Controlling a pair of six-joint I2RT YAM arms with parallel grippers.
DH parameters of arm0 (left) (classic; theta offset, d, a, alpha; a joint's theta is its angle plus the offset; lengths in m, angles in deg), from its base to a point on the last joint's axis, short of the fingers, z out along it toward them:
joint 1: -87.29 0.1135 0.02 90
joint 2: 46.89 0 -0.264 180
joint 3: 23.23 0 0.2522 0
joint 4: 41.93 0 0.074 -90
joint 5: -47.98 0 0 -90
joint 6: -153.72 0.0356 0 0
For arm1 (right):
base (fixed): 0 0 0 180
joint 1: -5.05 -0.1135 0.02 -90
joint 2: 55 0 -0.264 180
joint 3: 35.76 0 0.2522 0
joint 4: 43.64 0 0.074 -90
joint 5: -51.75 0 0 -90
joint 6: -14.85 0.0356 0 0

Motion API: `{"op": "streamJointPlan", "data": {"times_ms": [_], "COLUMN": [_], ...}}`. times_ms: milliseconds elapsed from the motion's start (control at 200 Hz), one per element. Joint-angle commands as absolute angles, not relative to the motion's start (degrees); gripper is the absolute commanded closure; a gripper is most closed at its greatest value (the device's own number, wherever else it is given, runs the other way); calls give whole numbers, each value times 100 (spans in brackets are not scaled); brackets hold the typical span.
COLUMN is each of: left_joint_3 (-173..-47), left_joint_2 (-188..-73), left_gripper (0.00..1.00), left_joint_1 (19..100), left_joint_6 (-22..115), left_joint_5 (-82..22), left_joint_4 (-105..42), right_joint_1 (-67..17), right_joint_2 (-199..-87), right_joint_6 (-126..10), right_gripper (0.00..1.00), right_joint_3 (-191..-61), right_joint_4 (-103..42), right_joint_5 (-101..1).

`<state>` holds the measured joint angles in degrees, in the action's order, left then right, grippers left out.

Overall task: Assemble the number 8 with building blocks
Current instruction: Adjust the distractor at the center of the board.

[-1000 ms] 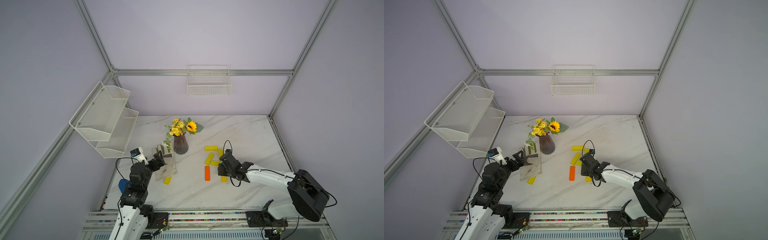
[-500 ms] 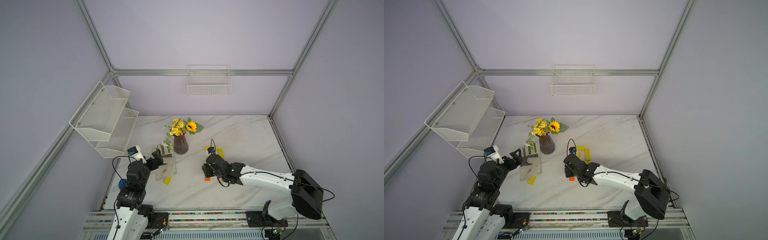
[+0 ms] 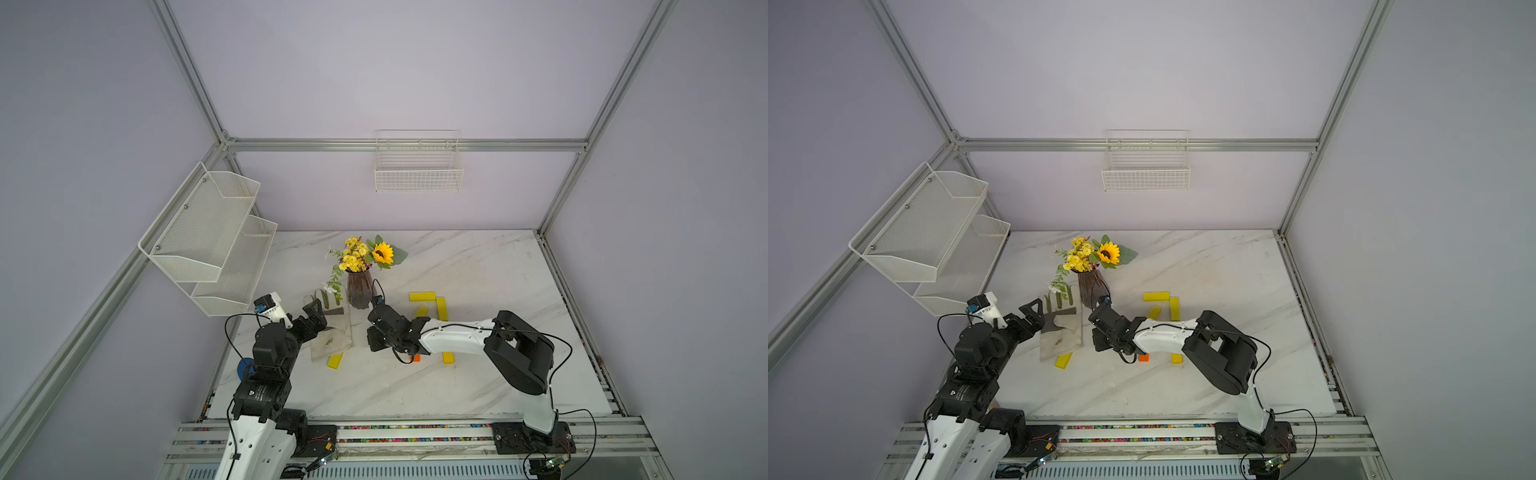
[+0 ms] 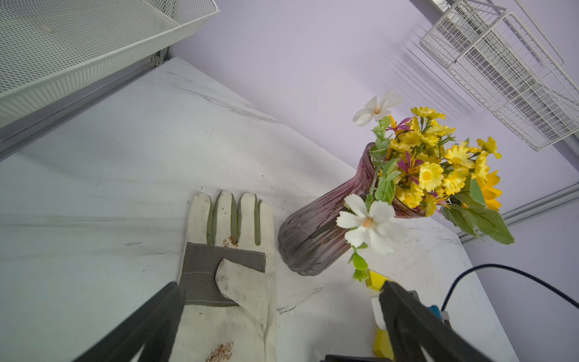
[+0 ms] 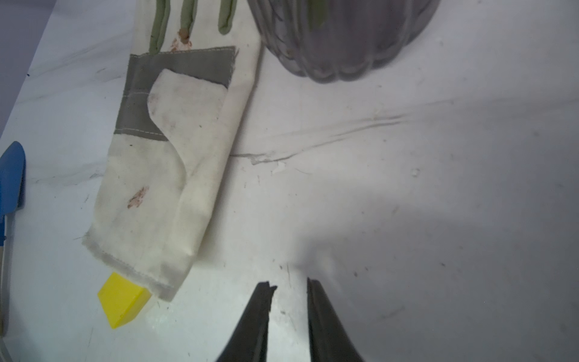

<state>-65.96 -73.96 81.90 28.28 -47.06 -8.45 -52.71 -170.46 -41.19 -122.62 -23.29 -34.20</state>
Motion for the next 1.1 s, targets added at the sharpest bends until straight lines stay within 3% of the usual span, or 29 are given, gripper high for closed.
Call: {"op": "streamJointPlan", "data": {"times_ms": [0,380,760,1095], "left_joint_3": [-6670,-6680,-6654,-6635], "left_joint_2": [-7295,-7264,-7220,-7211], "left_gripper": [0,0,0,0], "left_joint_1": [8206,8197,8193,8201], "left_joint_6": [2763,2773,2781,2811], "left_joint_5": [-4779,-4765,-4763,-4738], "left_joint_4": [-844,-827,-822,-831], "right_joint_1": [-5278,-5469,-5612,-5684], "right_joint_2": [-17332,-18045,-17993,-18476], "right_joint_6": [-4270,-4642,-4807,-4869], "right_gripper": [73,70,68,55], "right_joint_3": [-12470,-13333,-13513,-14370], "right_joint_4": [-2385,-2124,-2194,-1707], "right_joint_5": [-3682,-4163,-4480,-4730]}}
